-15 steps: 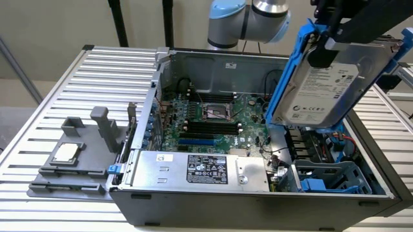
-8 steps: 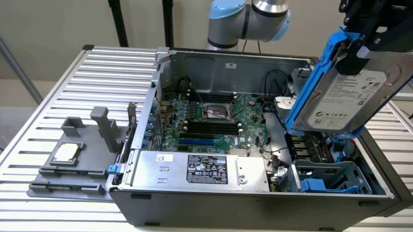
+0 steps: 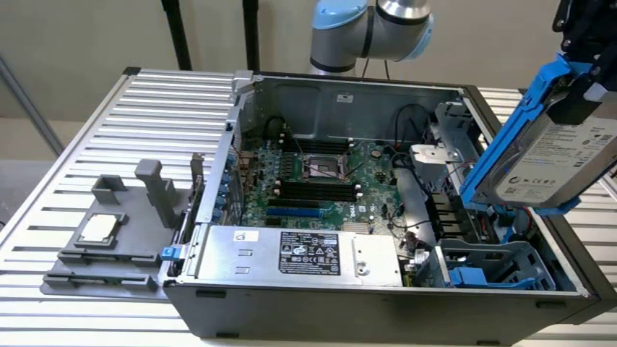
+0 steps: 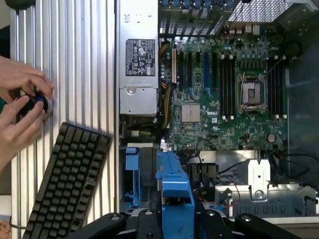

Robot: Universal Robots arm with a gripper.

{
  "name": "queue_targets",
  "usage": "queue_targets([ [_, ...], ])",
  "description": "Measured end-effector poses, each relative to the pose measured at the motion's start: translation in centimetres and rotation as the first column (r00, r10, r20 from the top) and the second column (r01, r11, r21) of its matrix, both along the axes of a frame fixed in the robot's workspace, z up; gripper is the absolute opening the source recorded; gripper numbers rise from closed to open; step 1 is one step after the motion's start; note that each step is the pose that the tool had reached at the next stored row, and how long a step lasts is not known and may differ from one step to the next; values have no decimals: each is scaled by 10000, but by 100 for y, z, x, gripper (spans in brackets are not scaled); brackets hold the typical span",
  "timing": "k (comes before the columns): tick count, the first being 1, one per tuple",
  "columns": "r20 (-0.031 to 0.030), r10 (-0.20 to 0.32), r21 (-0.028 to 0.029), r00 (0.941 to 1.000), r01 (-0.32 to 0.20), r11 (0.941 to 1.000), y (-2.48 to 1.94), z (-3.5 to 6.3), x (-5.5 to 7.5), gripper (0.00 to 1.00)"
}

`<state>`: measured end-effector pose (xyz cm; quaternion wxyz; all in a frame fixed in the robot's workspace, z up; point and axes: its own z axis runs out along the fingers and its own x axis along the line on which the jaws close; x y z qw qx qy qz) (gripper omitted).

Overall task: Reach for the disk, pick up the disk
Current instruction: 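Pick up the disk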

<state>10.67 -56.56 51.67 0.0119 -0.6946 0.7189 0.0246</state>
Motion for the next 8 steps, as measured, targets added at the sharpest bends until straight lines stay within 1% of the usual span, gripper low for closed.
queue_targets([
  [2, 0, 1, 1, 10000, -1, 10000, -12, -7, 58, 33],
  [8, 0, 0, 1, 10000, 0, 10000, -13, -7, 59, 33],
])
